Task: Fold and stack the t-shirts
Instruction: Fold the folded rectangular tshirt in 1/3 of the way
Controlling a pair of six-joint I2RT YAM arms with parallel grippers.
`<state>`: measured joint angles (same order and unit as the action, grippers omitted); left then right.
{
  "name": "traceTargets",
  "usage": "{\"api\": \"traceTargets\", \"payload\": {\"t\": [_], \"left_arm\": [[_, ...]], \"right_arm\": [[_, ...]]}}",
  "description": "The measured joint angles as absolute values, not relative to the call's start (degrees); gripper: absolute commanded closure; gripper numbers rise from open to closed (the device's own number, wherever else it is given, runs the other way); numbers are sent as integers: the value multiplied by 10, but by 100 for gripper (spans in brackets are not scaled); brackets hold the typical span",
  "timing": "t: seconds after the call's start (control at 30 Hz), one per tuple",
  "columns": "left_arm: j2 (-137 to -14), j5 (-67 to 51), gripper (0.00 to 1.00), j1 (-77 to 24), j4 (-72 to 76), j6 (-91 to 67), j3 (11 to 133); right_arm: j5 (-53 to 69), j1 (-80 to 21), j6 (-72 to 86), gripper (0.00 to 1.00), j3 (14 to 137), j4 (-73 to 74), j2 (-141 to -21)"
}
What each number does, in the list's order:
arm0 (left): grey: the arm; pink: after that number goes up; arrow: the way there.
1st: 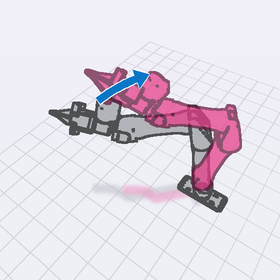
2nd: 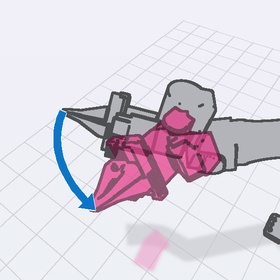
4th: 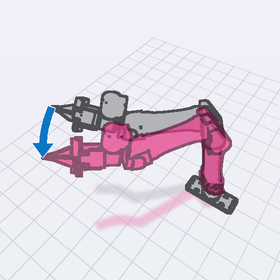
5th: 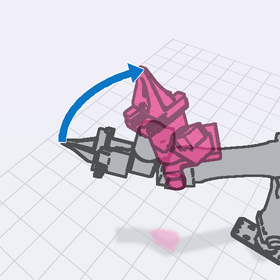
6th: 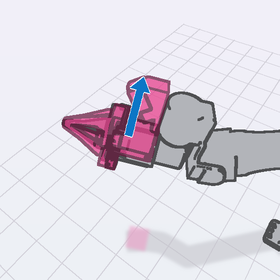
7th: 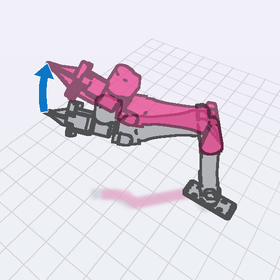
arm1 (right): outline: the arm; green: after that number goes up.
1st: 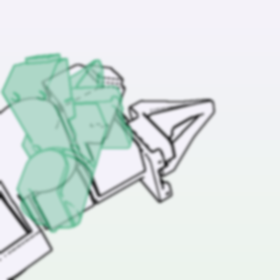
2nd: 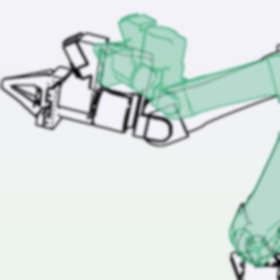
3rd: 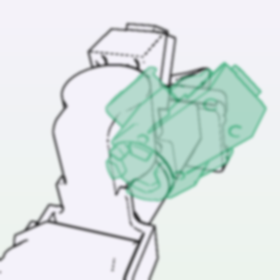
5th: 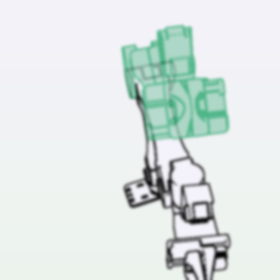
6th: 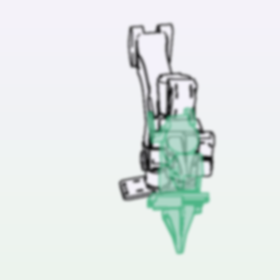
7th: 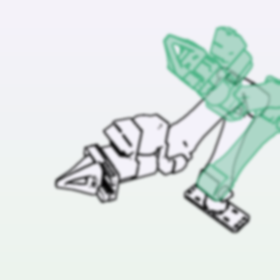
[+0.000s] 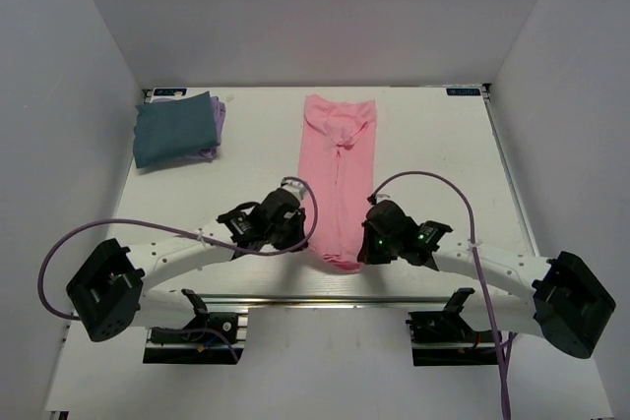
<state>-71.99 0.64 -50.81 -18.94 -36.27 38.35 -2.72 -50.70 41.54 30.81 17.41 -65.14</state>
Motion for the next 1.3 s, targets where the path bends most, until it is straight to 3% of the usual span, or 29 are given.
{"api": "traceTargets", "payload": {"t": [0.5,1.3], "left_arm": [[-927,96,100,-418,-229,-344,641],[-1120,53,100,-312,-189,-286,843]], "right_arm": [[-140,-405,322,100,519,192,-809],[-82,-283,204,100,761,182,-1026]]}}
